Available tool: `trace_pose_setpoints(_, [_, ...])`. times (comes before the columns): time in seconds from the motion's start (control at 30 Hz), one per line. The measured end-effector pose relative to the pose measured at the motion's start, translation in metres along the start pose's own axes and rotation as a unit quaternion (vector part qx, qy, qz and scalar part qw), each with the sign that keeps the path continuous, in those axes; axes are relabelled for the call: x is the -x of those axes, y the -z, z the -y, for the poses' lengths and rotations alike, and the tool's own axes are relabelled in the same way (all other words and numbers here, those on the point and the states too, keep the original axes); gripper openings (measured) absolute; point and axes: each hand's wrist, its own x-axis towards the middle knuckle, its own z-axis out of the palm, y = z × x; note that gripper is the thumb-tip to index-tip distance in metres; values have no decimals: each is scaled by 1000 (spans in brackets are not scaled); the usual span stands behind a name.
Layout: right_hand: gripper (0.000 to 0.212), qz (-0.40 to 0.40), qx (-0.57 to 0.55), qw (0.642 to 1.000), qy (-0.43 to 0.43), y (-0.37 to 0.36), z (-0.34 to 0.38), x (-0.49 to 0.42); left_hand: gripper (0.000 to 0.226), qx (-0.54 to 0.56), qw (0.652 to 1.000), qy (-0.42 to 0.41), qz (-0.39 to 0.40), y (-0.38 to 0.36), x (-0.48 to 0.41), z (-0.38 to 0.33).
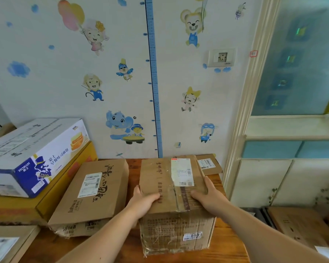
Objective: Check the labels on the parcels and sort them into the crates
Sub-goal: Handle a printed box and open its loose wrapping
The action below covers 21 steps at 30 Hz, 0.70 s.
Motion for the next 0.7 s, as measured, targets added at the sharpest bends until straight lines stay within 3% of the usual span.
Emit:
trace_pose_setpoints(0.13, [87, -16, -9, 1000, -1, -3, -4, 1, 75, 35, 999, -5, 6, -2, 3, -1])
trace_pose_setpoints(0.5, [84, -157, -71, 983, 60, 33, 5, 12, 69, 39, 988, -147, 8, -11, 17, -55])
trace_pose_setpoints(0.7, [77, -236, -116, 963, 60, 57, -4, 44, 64, 32, 974, -205, 92, -32, 15, -86])
